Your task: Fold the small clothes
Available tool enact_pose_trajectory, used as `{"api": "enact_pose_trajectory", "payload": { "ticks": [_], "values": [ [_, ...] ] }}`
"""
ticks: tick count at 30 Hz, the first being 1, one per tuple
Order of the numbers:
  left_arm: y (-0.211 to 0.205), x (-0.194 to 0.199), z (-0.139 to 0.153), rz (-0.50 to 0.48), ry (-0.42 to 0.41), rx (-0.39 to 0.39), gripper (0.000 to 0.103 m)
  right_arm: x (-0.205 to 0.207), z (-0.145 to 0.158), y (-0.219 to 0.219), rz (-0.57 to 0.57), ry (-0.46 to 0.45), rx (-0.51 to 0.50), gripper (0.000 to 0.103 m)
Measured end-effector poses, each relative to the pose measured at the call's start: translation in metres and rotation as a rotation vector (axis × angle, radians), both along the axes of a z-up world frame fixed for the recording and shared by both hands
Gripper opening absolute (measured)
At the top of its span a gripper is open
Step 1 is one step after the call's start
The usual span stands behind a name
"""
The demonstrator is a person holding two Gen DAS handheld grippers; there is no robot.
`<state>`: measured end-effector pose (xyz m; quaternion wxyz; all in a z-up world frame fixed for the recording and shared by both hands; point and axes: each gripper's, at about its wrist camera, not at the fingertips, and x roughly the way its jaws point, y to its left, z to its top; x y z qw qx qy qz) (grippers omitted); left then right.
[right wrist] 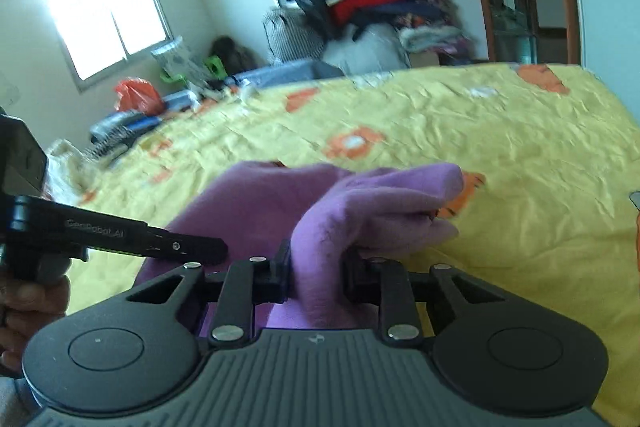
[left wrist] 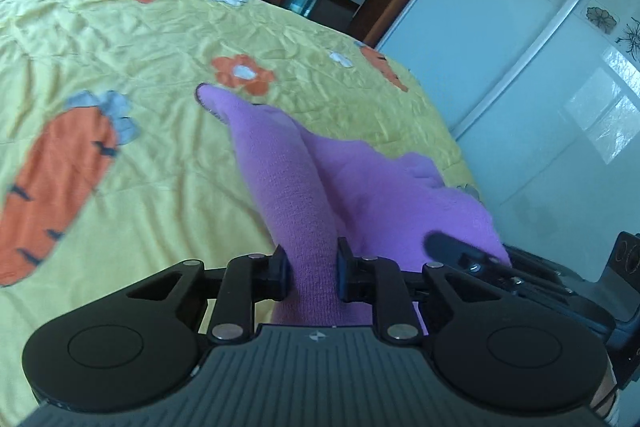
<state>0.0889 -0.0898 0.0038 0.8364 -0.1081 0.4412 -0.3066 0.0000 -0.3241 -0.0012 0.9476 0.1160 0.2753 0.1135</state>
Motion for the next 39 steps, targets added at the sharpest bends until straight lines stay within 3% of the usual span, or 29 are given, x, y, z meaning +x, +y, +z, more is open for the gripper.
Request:
{"api": "enact_pose_trajectory", "payload": {
  "ticks": [1, 2, 3, 4, 7, 10, 17, 20, 22, 26, 32, 39],
  "values": [
    [0.008, 0.001, -0.007, 0.003, 0.04, 0.009, 0.03, 0.005, -0.008, 0.007, 0.015, 0.04, -0.049, 0.043],
    [0.02, 0.0, -0.019, 0.029, 0.096, 0.022, 0.05, 0.009, -0.02, 0.011, -0.017, 0.093, -0.108, 0.062],
    [0.032, -0.005, -0.033, 0.048, 0.141, 0.042, 0.059, 0.005, -0.03, 0.012, -0.083, 0.107, -0.164, 0.088],
    [0.044, -0.017, -0.043, 0.068, 0.145, 0.053, 0.067, -0.005, -0.036, 0.008, -0.13, 0.092, -0.186, 0.088],
    [0.082, -0.055, -0.061, 0.114, 0.157, 0.022, 0.069, -0.042, -0.048, -0.016, -0.14, 0.078, -0.052, 0.086],
    [0.105, -0.086, -0.069, 0.167, 0.156, -0.03, 0.097, -0.08, -0.056, -0.018, -0.177, 0.05, -0.079, 0.083],
    [0.101, -0.148, -0.073, 0.296, -0.026, 0.172, 0.103, -0.147, -0.068, 0.004, -0.157, 0.094, -0.213, 0.081],
    [0.094, -0.173, -0.078, 0.359, -0.092, 0.233, 0.103, -0.164, -0.08, 0.011, -0.141, 0.122, -0.203, 0.081],
    [0.082, -0.185, -0.079, 0.345, -0.121, 0.283, 0.103, -0.17, -0.086, 0.014, -0.13, 0.137, -0.195, 0.083],
    [0.063, -0.203, -0.083, 0.306, -0.17, 0.368, 0.103, -0.179, -0.093, 0.025, -0.145, 0.128, -0.27, 0.087],
    [0.043, -0.206, -0.083, 0.359, -0.125, 0.424, 0.103, -0.184, -0.083, 0.011, -0.218, 0.112, -0.225, 0.092],
    [0.03, -0.202, -0.081, 0.361, -0.08, 0.462, 0.103, -0.164, -0.078, 0.016, -0.159, 0.128, -0.238, 0.093]
  ]
}}
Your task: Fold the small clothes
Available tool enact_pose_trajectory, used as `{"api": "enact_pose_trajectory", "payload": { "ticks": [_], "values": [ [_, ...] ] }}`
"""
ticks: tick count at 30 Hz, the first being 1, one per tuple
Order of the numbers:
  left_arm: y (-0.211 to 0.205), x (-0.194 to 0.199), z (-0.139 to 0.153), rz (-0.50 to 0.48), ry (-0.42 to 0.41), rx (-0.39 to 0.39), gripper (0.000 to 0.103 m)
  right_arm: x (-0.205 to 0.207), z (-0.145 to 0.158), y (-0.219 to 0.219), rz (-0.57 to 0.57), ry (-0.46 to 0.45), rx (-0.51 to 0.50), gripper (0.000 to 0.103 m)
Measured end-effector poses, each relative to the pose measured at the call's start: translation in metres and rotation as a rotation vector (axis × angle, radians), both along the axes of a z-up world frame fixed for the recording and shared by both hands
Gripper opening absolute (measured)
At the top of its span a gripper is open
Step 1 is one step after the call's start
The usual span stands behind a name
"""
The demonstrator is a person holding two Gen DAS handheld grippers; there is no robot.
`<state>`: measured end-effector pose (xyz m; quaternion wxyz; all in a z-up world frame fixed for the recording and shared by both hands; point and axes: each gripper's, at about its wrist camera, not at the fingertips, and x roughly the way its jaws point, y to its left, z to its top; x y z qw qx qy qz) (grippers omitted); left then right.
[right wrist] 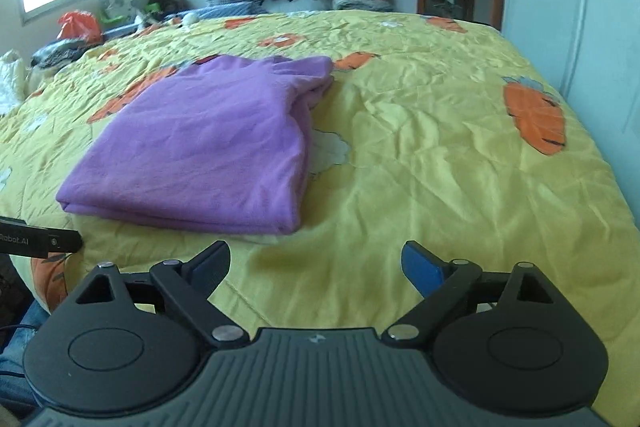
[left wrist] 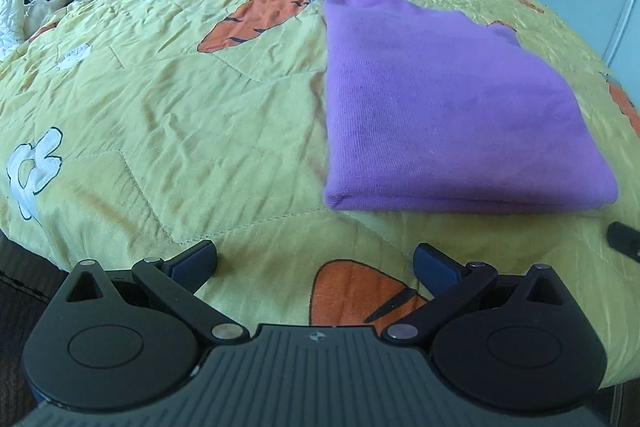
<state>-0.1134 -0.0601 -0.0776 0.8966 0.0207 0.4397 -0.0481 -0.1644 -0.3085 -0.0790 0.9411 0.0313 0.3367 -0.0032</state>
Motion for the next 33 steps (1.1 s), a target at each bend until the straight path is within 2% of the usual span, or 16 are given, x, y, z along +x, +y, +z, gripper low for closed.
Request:
{"api": "enact_pose_trajectory", "payload": {
  "ticks": [4, 7, 11, 12, 15, 16, 19, 21, 24, 26, 27, 28, 30, 31, 32, 33],
  "values": [
    [-0.002, -0.001, 0.0, -0.002, -0.004, 0.007, 0.103, 0.002, 0.002, 0.013, 0.019, -0.007, -0.031, 0.093],
    [-0.003, -0.002, -0.001, 0.005, -0.013, 0.009, 0.103, 0.003, 0.003, 0.015, 0.024, -0.002, -0.014, 0.093],
    [-0.003, -0.003, -0.001, 0.004, -0.024, 0.009, 0.103, 0.001, 0.018, 0.01, 0.009, -0.067, 0.016, 0.096],
    [-0.003, -0.003, -0.001, -0.002, -0.025, 0.009, 0.103, 0.008, 0.022, 0.008, 0.011, -0.071, 0.041, 0.1],
    [0.001, 0.003, 0.003, -0.052, 0.005, 0.011, 0.103, 0.041, 0.028, 0.005, 0.002, -0.11, 0.08, 0.101],
    [0.004, 0.002, 0.007, -0.047, -0.015, 0.003, 0.103, 0.054, 0.027, 0.006, -0.007, -0.108, 0.078, 0.101],
    [0.011, 0.004, 0.023, -0.031, -0.078, -0.026, 0.103, 0.094, 0.014, 0.008, -0.013, -0.028, 0.076, 0.101],
    [0.014, 0.016, 0.032, -0.055, -0.056, -0.085, 0.103, 0.111, 0.002, 0.005, -0.015, 0.035, 0.094, 0.101],
    [0.018, 0.05, 0.031, -0.151, 0.038, -0.251, 0.103, 0.107, -0.01, -0.008, 0.015, 0.012, 0.212, 0.101],
    [0.021, 0.069, 0.021, -0.163, 0.123, -0.35, 0.098, 0.1, -0.011, -0.01, 0.045, -0.003, 0.243, 0.101],
    [0.021, 0.076, 0.015, -0.184, 0.16, -0.39, 0.096, 0.097, -0.01, -0.007, 0.066, -0.004, 0.234, 0.092],
    [0.019, 0.08, 0.011, -0.2, 0.182, -0.406, 0.096, 0.095, -0.009, -0.003, 0.085, -0.007, 0.215, 0.06],
    [0.015, 0.082, 0.012, -0.2, 0.172, -0.385, 0.082, 0.093, -0.009, 0.0, 0.099, -0.006, 0.216, 0.035],
    [0.012, 0.083, 0.012, -0.21, 0.184, -0.387, 0.053, 0.093, -0.008, 0.002, 0.104, -0.006, 0.219, 0.025],
    [0.012, 0.083, 0.012, -0.199, 0.197, -0.385, 0.032, 0.092, -0.007, 0.002, 0.102, -0.01, 0.221, 0.021],
    [0.014, 0.084, 0.012, -0.182, 0.202, -0.382, 0.027, 0.091, -0.005, 0.002, 0.1, -0.015, 0.227, 0.017]
  ]
}}
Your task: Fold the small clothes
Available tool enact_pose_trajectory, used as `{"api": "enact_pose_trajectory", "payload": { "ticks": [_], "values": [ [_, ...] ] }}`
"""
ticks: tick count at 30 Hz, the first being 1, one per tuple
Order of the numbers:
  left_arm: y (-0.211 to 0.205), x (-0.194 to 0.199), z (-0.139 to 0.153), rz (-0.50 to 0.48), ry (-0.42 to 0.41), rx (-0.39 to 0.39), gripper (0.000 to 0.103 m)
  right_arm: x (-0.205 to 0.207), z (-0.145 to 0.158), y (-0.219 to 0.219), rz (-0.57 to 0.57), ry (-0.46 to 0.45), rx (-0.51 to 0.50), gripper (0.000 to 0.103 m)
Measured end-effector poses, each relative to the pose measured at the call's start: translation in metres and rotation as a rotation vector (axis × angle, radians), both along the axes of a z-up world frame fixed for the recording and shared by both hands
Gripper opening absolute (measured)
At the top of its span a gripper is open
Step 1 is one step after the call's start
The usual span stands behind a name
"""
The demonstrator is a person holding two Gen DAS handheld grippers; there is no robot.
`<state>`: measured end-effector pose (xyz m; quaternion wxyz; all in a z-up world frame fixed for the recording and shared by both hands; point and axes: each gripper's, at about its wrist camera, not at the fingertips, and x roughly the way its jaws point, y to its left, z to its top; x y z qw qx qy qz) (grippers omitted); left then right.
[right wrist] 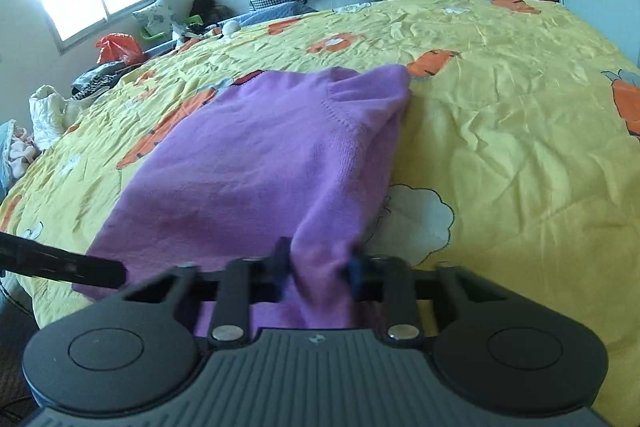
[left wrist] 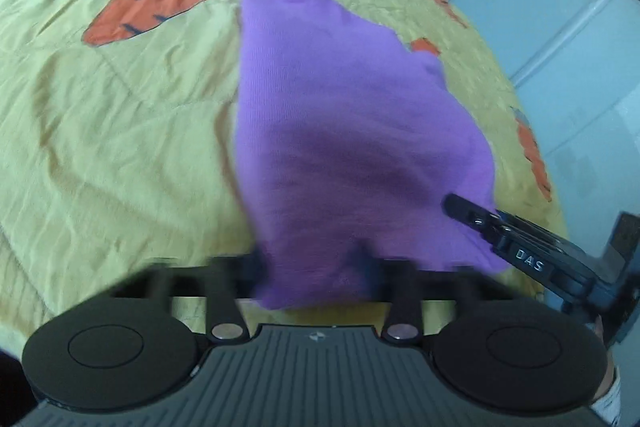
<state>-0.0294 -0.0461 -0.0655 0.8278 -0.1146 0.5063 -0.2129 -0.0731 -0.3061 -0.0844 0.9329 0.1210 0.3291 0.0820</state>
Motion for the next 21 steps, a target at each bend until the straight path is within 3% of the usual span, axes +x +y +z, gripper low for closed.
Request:
{"api": "enact_pose_trajectory", "payload": {
  "ticks": [2, 6, 7, 8, 9, 10, 11, 14, 15, 17, 20, 21],
  "values": [
    [0.009, 0.0, 0.002, 0.009, 0.006, -0.024, 0.015, -0.007, 0.006, 0.004, -0.002, -0.023, -0.031, 0.014],
    [0.023, -0.013, 0.004, 0.011, -0.022, -0.017, 0.014, -0.018, 0.003, 0.013, 0.017, -0.002, -0.117, 0.016],
    [0.023, -0.014, 0.002, 0.006, -0.03, -0.001, 0.02, -0.019, 0.001, 0.016, 0.02, -0.015, -0.159, 0.027],
    [0.023, -0.018, 0.0, 0.009, -0.042, 0.025, 0.036, -0.022, 0.002, 0.016, -0.008, -0.021, -0.181, 0.036],
    [0.024, -0.023, 0.001, 0.023, -0.059, 0.04, 0.042, -0.026, 0.006, 0.015, -0.035, -0.01, -0.196, 0.064],
    [0.026, -0.03, 0.004, 0.039, -0.071, 0.052, 0.07, -0.035, 0.01, 0.014, -0.038, -0.025, -0.208, 0.078],
    [0.026, -0.037, 0.007, 0.057, -0.086, 0.085, 0.103, -0.048, 0.014, 0.013, -0.028, -0.05, -0.225, 0.076],
    [0.019, -0.067, 0.014, 0.101, -0.204, 0.228, 0.103, -0.078, 0.017, 0.013, -0.046, -0.034, -0.234, 0.076],
    [0.015, -0.071, 0.011, 0.102, -0.191, 0.271, 0.103, -0.086, 0.014, 0.015, -0.028, -0.028, -0.245, 0.076],
    [0.007, -0.073, -0.002, 0.054, -0.126, 0.285, 0.103, -0.1, 0.007, 0.021, -0.04, -0.017, -0.272, 0.076],
    [-0.009, -0.084, -0.01, 0.045, -0.198, 0.389, 0.103, -0.1, -0.005, 0.025, -0.048, 0.014, -0.257, 0.082],
    [-0.01, -0.085, -0.01, 0.051, -0.201, 0.384, 0.103, -0.097, -0.008, 0.025, -0.072, 0.02, -0.244, 0.089]
  ]
}}
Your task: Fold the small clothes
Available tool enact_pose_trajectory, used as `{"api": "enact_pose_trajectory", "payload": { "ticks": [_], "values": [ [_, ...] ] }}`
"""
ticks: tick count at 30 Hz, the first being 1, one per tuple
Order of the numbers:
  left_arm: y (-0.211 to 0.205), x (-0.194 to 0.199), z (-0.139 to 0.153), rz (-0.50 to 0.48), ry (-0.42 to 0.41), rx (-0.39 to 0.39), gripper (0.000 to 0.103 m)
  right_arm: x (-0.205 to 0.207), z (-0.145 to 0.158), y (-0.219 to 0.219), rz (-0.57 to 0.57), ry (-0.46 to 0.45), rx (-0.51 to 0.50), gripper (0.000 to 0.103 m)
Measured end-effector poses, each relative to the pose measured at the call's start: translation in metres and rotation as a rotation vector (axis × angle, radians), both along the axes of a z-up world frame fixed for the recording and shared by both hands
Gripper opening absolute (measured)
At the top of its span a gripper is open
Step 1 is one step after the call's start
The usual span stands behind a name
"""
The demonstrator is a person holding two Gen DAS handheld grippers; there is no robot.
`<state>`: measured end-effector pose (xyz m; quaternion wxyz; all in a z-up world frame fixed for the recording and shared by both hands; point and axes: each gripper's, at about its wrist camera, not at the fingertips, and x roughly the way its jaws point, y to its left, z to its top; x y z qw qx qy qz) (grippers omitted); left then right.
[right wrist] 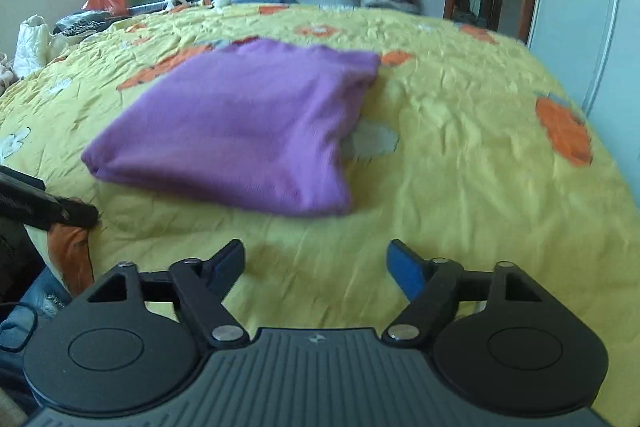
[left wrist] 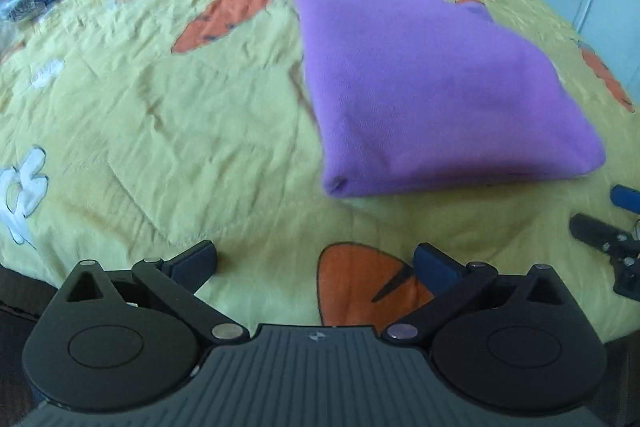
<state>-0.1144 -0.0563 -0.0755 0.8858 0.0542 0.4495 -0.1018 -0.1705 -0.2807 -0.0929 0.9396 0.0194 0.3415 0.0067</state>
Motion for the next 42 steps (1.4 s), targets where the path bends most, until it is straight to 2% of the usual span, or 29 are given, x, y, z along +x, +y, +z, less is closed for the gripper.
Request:
{"api": "enact_pose_trajectory", "payload": {
  "ticks": [2, 3, 5, 7, 8, 10, 12, 17, 21, 27, 42],
  "values": [
    [-0.001, 0.001, 0.0, 0.022, 0.003, -0.001, 0.103, 0.005, -0.003, 0.006, -0.018, -0.007, 0.009, 0.101],
    [-0.001, 0.003, -0.001, 0.031, 0.002, -0.003, 0.103, 0.008, -0.005, 0.011, -0.015, -0.009, 0.001, 0.103],
    [-0.001, 0.006, -0.001, 0.05, 0.005, -0.005, 0.103, 0.015, -0.006, 0.02, -0.027, -0.019, -0.034, 0.103],
    [-0.003, 0.007, -0.001, 0.06, 0.0, -0.002, 0.103, 0.021, -0.006, 0.024, -0.072, -0.024, -0.013, 0.103],
    [-0.004, 0.007, -0.001, 0.068, -0.004, -0.003, 0.103, 0.026, -0.005, 0.028, -0.092, -0.001, -0.032, 0.103],
    [-0.006, 0.003, -0.001, 0.081, -0.015, -0.003, 0.103, 0.029, -0.002, 0.031, -0.076, 0.022, -0.056, 0.103],
    [-0.006, 0.001, -0.001, 0.09, -0.031, -0.011, 0.103, 0.03, -0.003, 0.025, -0.082, 0.028, -0.016, 0.103],
    [-0.01, -0.008, -0.005, 0.115, -0.092, -0.013, 0.103, 0.023, -0.007, 0.028, -0.08, -0.004, -0.028, 0.103],
    [-0.011, -0.005, -0.004, 0.131, -0.095, -0.012, 0.103, 0.024, -0.006, 0.03, -0.095, -0.001, -0.028, 0.103],
    [-0.011, -0.003, -0.004, 0.126, -0.094, -0.011, 0.103, 0.014, -0.013, 0.033, -0.115, -0.066, -0.03, 0.103],
    [-0.016, -0.004, -0.006, 0.082, -0.096, -0.011, 0.103, 0.006, -0.008, 0.058, -0.055, -0.02, -0.037, 0.103]
  ]
}}
